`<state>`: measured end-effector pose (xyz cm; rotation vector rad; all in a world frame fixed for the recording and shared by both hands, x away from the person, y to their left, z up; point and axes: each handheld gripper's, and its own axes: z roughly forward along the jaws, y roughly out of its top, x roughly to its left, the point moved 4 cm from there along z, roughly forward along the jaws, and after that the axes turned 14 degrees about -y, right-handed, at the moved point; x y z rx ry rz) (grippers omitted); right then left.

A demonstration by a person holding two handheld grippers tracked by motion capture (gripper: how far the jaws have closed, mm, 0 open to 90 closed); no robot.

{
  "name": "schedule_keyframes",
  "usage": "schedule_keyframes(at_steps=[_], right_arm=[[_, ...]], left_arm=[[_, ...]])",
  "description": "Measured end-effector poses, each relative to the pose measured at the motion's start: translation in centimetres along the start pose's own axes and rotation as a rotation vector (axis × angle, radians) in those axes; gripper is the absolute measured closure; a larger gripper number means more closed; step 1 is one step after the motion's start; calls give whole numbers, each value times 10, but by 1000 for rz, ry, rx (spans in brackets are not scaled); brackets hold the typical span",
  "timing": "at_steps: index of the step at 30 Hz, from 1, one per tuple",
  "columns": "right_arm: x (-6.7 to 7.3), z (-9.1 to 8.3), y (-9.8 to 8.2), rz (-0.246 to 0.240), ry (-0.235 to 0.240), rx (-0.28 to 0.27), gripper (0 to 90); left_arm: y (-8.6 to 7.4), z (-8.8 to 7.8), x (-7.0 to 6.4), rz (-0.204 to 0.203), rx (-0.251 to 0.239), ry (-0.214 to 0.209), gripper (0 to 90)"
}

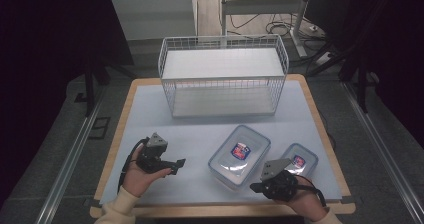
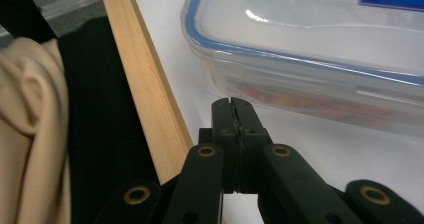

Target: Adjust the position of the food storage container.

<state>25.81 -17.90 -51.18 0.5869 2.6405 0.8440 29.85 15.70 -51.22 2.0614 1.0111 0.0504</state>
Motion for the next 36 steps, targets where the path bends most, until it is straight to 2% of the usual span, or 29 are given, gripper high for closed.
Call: schedule_keyframes(at_steps=[13,15,17,18,29,36], right_arm=[[8,18,4,-67,-60,27,897],[10,20,7,-86,-82,22,897],[11,20,8,-96,-85,28,897],[11,22,10,-117,-94,32,897],[16,34,23,-126,-86,4,897],[25,52,43,-106,-102,-17,897]], left_arm=[[-1,3,0,-4,3,-6,141],[-1,2,1,-1,4,-4,141],[-1,2,1,-2,3,-1,141],[-1,2,2,-6,8,7,141],[-3,1,6,-19,7,9,142],[-4,1,11,-31,15,18,143]])
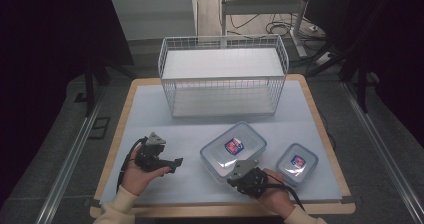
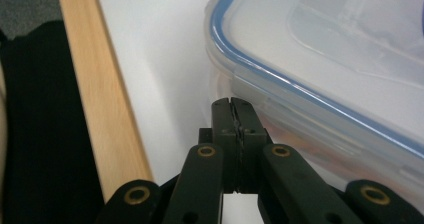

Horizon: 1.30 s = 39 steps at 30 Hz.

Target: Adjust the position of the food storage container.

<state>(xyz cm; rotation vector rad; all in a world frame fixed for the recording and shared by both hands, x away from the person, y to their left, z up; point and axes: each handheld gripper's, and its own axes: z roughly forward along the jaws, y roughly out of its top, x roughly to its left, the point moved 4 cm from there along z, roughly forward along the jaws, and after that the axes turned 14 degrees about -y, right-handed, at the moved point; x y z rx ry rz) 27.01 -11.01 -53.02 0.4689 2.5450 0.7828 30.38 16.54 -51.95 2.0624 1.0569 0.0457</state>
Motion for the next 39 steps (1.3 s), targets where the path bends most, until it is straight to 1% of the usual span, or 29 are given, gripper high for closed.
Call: schedule_keyframes(at_steps=[1,3,8,12,17,18,19,25,26,28,31,34,35,39], right_arm=[[0,0,0,0,0,0,897],[1,8,7,22,-13,-5,897],[1,16,15,21,-38,-3,897],[2,26,23,37,-56,1,897],[3,34,28,54,-61,-5,897],[2,37,31,52,-66,-3,897],[2,37,31,52,-66,-3,897],[-2,46,38,73,-68,-14,897],[-4,48,39,84,-66,-16,897],[-6,51,41,88,-66,-20,897],[-7,55,45,108,-70,-26,896],[-7,56,47,109,-73,-31,897],[-8,57,48,102,-74,-34,896],[-8,56,49,113,-76,-44,897]], left_arm=[[0,0,0,-2,0,0,143],[-1,0,1,-3,-1,0,143],[0,-1,1,-1,-3,-3,143],[-1,-1,3,-2,-1,0,143],[-2,0,3,-1,4,-1,143],[-1,0,3,4,5,-1,143],[-2,0,3,0,4,-1,143],[-2,1,4,2,7,1,143],[-2,1,4,3,9,1,143],[-2,2,4,2,11,1,143],[-2,2,4,2,13,1,143],[-2,3,4,4,15,1,143],[-2,3,4,4,15,1,143],[-3,3,5,4,17,2,143]])
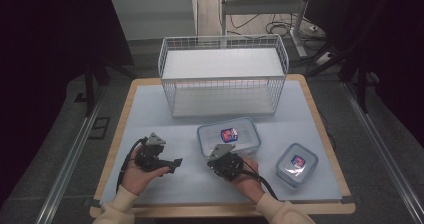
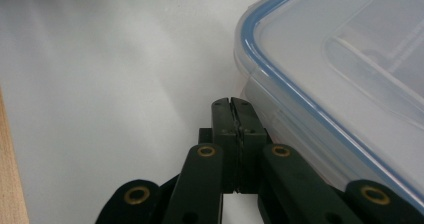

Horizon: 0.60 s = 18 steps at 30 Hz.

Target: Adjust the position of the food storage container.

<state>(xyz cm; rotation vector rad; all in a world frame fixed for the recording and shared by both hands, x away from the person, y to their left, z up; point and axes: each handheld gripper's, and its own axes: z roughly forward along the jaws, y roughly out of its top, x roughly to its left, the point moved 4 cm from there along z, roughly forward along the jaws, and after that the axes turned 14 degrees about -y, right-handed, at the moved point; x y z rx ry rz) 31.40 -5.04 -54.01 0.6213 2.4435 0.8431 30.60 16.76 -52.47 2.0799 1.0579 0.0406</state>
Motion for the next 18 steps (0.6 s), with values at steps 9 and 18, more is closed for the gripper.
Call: schedule_keyframes(at_steps=[9,18], right_arm=[[-2,-16,0,10,7,-29,897],[-18,-54,-3,67,12,-83,896]], left_arm=[[0,0,0,1,-1,-2,143],[0,-1,-1,0,-5,1,143]])
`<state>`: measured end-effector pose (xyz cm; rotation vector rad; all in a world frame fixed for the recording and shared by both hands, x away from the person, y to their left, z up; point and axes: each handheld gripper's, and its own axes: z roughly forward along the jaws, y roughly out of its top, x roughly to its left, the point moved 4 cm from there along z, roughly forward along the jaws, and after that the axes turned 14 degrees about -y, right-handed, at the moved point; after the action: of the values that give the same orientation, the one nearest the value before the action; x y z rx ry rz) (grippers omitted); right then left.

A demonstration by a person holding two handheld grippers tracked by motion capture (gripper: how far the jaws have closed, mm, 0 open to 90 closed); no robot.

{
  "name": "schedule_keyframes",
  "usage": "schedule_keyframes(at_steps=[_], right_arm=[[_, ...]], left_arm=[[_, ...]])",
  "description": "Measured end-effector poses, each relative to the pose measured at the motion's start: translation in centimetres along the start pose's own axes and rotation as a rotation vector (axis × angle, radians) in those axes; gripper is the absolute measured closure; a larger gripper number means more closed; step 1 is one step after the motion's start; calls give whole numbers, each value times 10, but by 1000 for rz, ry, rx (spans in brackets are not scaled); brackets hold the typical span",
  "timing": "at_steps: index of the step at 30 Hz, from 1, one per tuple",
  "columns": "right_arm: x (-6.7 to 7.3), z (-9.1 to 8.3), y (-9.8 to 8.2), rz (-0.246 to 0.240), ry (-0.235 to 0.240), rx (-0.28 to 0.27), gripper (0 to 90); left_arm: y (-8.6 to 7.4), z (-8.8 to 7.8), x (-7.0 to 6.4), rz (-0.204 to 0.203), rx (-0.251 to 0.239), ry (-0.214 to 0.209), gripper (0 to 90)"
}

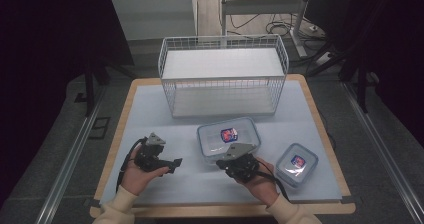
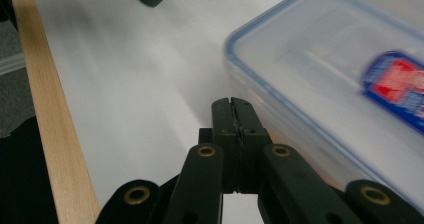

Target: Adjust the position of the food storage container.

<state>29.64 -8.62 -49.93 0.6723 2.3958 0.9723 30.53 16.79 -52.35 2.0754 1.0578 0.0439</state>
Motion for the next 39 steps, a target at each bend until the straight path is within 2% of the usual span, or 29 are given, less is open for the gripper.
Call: schedule_keyframes(at_steps=[3,4,5,6,7,8,9,11,12,13,14,15,16,17,19,23,24,25,26,28,35,39], right_arm=[[-17,-16,-1,36,-16,-20,897],[-17,-16,-1,36,-16,-20,897],[-29,-23,-2,58,-30,-30,896],[-29,-23,-2,58,-30,-30,896],[-42,-31,-3,79,-52,-38,897],[-42,-31,-3,79,-52,-38,897],[-57,-38,-4,106,-81,-50,897],[-76,-42,-7,144,-116,-47,897],[-76,-42,-7,144,-116,-47,897],[-96,-42,-12,184,-154,-28,896],[-96,-42,-12,184,-154,-28,896],[-115,-39,-18,226,-189,-7,897],[-115,-39,-18,226,-189,-7,897],[-130,-33,-25,252,-217,22,897],[-140,-27,-30,270,-222,60,897],[-147,-15,-39,267,-225,140,897],[-147,-15,-39,267,-225,140,897],[-148,-9,-42,253,-228,176,897],[-148,-9,-42,253,-228,176,897],[-148,-1,-45,233,-234,212,897],[-145,7,-48,212,-229,249,897],[-146,8,-50,221,-215,253,897]], left_arm=[[0,0,0,0,-2,2,143],[0,0,0,0,-2,2,143],[0,0,0,0,-1,1,143],[0,0,0,0,-1,1,143],[0,-1,0,-1,-1,2,143],[0,-1,0,-1,-1,2,143],[0,-1,1,-4,-4,2,143],[0,-1,1,-5,-4,3,143],[0,-1,2,-5,-4,3,143],[0,0,2,-6,-1,3,143],[0,0,2,-6,-1,3,143],[0,0,2,-5,-1,4,143],[0,0,1,-5,0,3,143],[0,0,1,-4,0,3,143],[0,0,1,-6,-1,4,143],[-1,1,2,-8,3,2,143],[-1,1,2,-8,3,2,143],[-1,2,2,-7,7,0,143],[-1,2,2,-7,7,0,143],[-1,2,2,-4,6,0,143],[-1,2,2,-4,8,0,143],[-1,2,2,-4,10,0,143]])
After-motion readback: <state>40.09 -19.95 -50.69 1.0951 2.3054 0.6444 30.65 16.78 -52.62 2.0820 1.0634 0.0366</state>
